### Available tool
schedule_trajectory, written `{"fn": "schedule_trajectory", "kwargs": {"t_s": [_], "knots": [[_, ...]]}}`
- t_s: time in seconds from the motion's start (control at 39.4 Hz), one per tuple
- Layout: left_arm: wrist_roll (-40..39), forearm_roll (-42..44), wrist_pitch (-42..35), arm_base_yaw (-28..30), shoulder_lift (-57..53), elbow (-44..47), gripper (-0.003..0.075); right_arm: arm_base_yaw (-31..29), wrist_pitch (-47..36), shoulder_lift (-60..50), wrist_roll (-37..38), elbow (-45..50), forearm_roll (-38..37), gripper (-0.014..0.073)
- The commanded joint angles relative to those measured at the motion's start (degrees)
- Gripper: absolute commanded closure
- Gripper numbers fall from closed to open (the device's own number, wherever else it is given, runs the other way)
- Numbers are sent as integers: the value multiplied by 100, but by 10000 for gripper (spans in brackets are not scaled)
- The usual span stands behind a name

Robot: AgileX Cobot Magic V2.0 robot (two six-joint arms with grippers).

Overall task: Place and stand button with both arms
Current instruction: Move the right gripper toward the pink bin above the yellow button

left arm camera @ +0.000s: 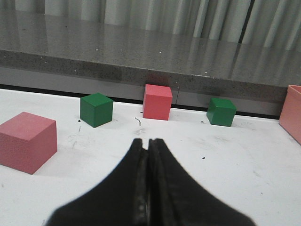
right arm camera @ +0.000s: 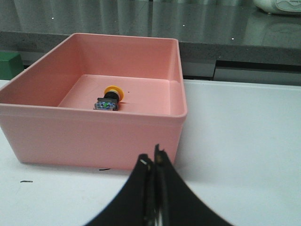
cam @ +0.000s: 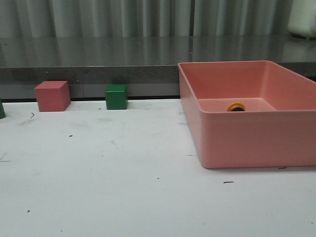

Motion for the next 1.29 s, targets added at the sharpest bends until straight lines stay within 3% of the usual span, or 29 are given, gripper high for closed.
{"fn": "schedule_trajectory", "kwargs": {"t_s": [0.0, 1.01, 1.14, 1.27], "knots": [[-46, -54, -469, 10, -137, 89, 740, 13, -450, -78, -22, -19, -64, 655], [-46, -54, -481, 10, -137, 89, 740, 13, -456, -77, -22, -19, -64, 655], [-46, -54, -805, 10, -137, 89, 740, 13, -555, -77, -17, -19, -62, 655], [-46, -68, -1676, 10, -137, 79, 740, 13, -1018, -77, -17, -19, -6, 655]]}}
